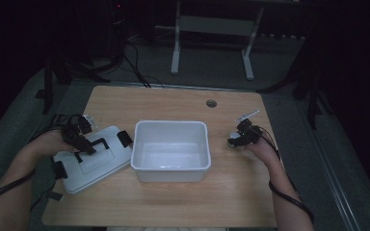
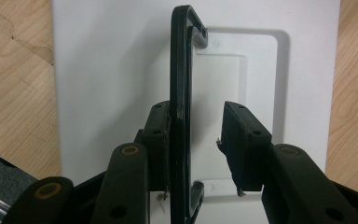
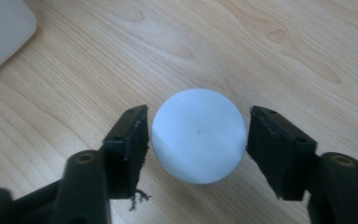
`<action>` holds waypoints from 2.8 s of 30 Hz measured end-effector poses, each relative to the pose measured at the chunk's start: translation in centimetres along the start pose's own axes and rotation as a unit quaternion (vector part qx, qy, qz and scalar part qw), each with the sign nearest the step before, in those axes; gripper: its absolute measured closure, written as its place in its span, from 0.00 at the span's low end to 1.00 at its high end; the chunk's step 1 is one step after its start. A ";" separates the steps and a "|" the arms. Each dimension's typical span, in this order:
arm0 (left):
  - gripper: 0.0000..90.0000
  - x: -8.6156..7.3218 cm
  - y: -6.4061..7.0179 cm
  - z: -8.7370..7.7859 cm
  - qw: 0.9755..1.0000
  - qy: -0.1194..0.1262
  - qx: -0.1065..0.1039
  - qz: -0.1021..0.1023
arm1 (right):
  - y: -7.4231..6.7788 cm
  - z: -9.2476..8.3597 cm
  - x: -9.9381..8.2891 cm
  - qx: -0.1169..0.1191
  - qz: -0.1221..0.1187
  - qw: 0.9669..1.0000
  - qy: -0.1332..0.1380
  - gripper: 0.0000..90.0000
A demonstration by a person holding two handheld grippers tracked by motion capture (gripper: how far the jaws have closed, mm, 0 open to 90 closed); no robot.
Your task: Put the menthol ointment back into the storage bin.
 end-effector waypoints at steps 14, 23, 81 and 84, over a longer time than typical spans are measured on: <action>0.70 0.1 0.2 -0.5 1.000 -0.001 0.003 0.003 | -0.6 -1.6 1.2 -0.001 -0.023 1.000 0.011 0.56; 0.70 0.2 0.3 -0.6 1.000 -0.002 0.001 0.003 | -1.7 -3.8 2.7 0.020 -0.071 0.997 -0.007 0.56; 0.70 0.2 0.5 -0.5 1.000 -0.012 -0.001 0.008 | -11.6 -7.7 14.7 0.129 -0.211 0.969 0.018 0.56; 0.70 0.1 0.4 -0.5 1.000 -0.010 -0.001 0.005 | -12.0 -7.2 14.8 0.137 -0.211 0.968 0.017 0.56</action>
Point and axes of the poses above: each handheld gripper's, and its own axes: z roughly forward along the jaws, x roughly out of its top, y roughly to its right, the point moved 1 cm from there along z, roughly forward along the jaws, and after that the axes turned 11 degrees about y, right-handed, at the moved point
